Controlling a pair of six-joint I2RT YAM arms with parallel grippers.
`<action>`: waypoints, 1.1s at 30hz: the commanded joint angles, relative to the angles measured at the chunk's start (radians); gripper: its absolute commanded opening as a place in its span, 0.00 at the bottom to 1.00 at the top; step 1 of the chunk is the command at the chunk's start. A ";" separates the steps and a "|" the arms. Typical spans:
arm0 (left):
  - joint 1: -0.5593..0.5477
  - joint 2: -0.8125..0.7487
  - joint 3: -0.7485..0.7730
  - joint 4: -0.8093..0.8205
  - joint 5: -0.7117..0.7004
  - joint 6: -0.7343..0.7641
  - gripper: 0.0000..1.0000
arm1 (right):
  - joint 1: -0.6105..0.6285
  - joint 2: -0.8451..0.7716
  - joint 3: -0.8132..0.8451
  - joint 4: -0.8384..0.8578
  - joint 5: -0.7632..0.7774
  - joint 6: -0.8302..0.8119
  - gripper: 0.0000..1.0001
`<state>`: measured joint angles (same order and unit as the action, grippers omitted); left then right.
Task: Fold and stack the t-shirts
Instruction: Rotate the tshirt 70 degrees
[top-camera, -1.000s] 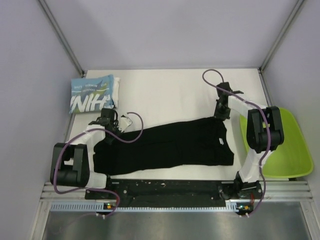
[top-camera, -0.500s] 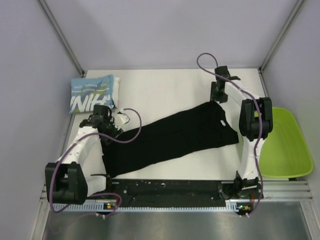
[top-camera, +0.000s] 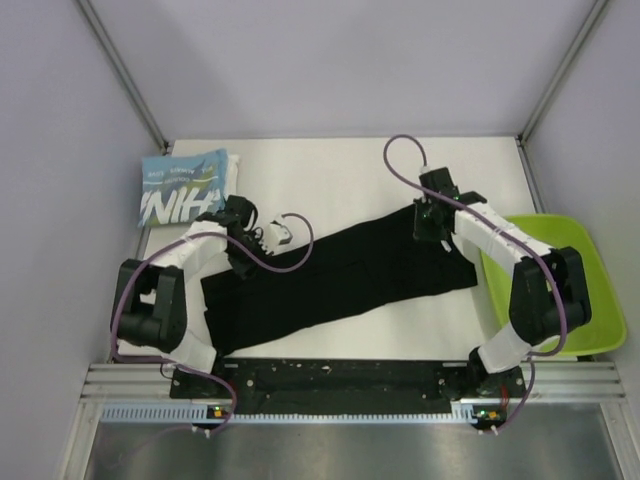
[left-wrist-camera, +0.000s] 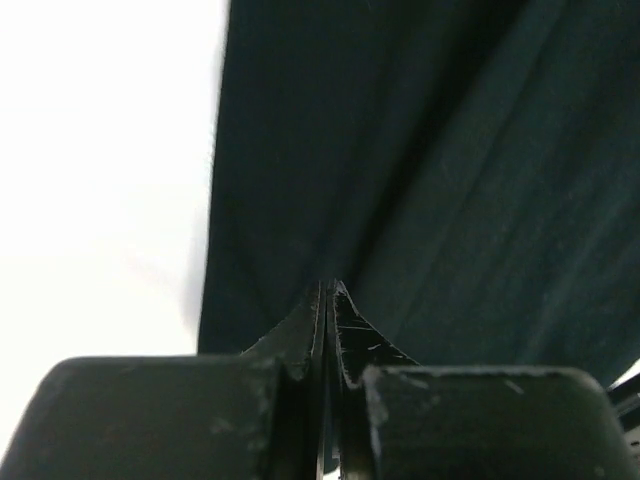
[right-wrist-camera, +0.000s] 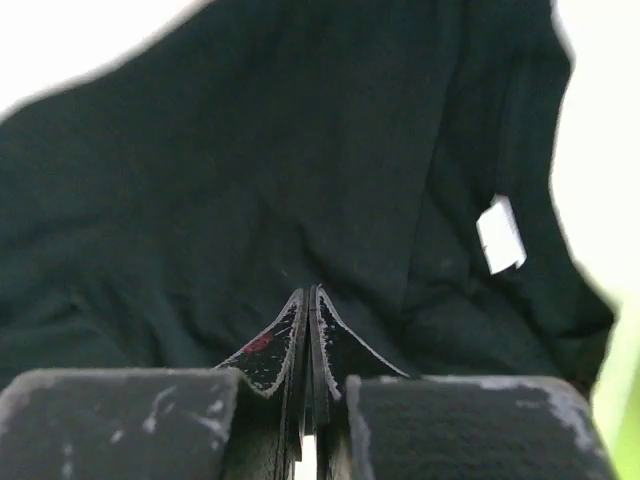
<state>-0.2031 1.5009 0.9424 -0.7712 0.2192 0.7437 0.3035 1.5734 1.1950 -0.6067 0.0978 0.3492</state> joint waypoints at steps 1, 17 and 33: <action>-0.021 0.082 0.076 0.061 -0.023 -0.063 0.00 | 0.009 0.013 -0.153 0.022 -0.012 0.082 0.00; -0.091 -0.091 -0.152 -0.068 0.039 0.075 0.00 | -0.033 0.093 -0.256 0.025 0.079 0.117 0.00; -0.110 -0.237 -0.096 -0.171 0.022 0.083 0.02 | -0.041 -0.026 -0.200 -0.039 0.065 0.068 0.00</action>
<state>-0.3531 1.3460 0.7452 -0.9463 0.2386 0.8429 0.2771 1.6192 0.9516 -0.6136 0.1085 0.4458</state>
